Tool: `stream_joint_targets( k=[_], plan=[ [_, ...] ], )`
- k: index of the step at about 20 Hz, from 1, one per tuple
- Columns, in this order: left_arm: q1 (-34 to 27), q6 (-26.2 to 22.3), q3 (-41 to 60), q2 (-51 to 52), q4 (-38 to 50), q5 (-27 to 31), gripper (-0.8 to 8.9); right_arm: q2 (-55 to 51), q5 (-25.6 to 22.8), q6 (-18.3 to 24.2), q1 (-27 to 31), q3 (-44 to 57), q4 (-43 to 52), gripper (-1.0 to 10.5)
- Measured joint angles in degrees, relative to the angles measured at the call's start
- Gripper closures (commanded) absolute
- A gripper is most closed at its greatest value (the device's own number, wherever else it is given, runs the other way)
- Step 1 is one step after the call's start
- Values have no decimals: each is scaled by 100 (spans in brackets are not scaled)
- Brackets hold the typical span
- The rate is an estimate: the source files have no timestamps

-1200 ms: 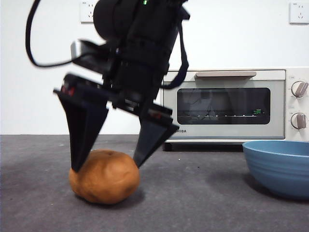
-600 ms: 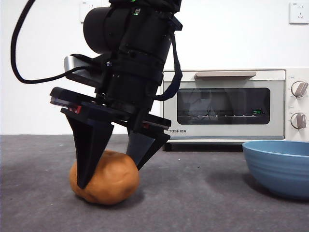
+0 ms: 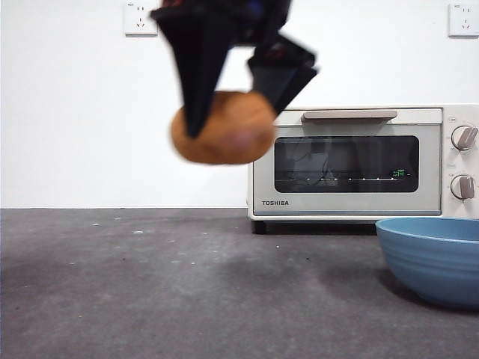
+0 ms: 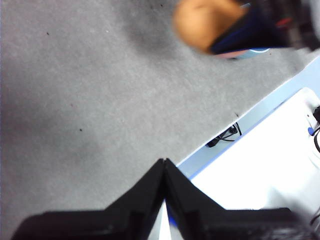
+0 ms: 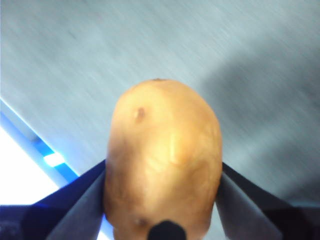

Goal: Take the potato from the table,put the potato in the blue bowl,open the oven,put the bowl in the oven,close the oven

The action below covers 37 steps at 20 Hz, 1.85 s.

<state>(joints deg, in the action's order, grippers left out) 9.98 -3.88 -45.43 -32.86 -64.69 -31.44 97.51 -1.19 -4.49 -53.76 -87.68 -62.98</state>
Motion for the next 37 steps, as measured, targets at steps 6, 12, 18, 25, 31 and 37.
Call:
stream_joint_targets(
  k=[6, 12, 18, 25, 31, 37],
  plan=[
    [0, -4, 0, -17, 310, 0, 818, -544, -1215, -31, 153, 2, -1036, 947],
    [0, -4, 0, -297, 372, 0, 818, -1556, -1287, -90, 999, 459, -1298, 947],
    [2, -2, 0, -704, 680, 0, 818, -3099, -1167, -354, 2050, 2000, -343, 947],
    [0, -4, 0, -1403, 940, 2, 818, -3272, 57, -695, 2529, 3626, 1132, 946],
    [2, -2, 0, -1755, 1130, 2, 818, -2553, -28, -824, 2529, 3648, 1377, 944],
    [0, -4, 0, -1790, 1165, 2, 818, -1871, -28, -824, 2529, 3648, 1545, 708]
  ],
)
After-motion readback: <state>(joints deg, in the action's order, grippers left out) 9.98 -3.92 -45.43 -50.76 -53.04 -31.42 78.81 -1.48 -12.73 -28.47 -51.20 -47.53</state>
